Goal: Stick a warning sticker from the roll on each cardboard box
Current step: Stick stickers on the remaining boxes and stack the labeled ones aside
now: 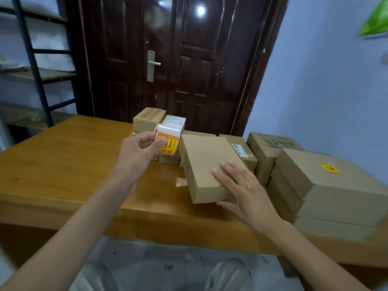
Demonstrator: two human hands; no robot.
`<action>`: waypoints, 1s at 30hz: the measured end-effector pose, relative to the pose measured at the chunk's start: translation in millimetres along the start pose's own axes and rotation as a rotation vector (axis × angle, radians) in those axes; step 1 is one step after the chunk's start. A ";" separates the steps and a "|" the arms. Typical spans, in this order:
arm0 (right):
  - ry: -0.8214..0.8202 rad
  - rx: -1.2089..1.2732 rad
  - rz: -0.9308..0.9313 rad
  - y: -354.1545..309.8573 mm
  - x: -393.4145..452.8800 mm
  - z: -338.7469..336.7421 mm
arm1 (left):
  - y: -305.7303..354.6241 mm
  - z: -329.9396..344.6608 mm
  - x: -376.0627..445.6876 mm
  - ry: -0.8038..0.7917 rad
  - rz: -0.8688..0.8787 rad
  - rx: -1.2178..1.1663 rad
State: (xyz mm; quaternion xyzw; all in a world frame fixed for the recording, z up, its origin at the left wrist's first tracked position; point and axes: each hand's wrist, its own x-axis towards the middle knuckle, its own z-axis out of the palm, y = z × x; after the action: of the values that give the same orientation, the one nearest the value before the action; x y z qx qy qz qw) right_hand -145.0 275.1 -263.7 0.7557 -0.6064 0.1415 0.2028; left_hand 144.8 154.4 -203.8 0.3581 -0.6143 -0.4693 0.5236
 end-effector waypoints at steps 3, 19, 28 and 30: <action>-0.034 0.027 -0.070 4.0 -26.3 5.3 | -2.4 -4.0 -13.7 0.016 0.033 -0.037; -0.262 0.718 0.374 32.8 18.0 30.1 | -51.7 5.6 -38.7 -0.026 -0.124 0.002; -0.340 0.539 0.193 40.7 39.5 43.1 | -55.2 13.7 -16.4 -0.153 -0.040 0.073; -0.383 0.587 0.165 45.5 44.0 38.2 | -57.2 20.5 -12.4 -0.133 -0.054 0.067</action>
State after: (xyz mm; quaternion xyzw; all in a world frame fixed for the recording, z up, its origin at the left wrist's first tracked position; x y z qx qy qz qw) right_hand -180.7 210.8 -270.9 0.7430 -0.6260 0.1814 -0.1523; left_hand 124.3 152.8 -262.2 0.3602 -0.6532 -0.4851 0.4564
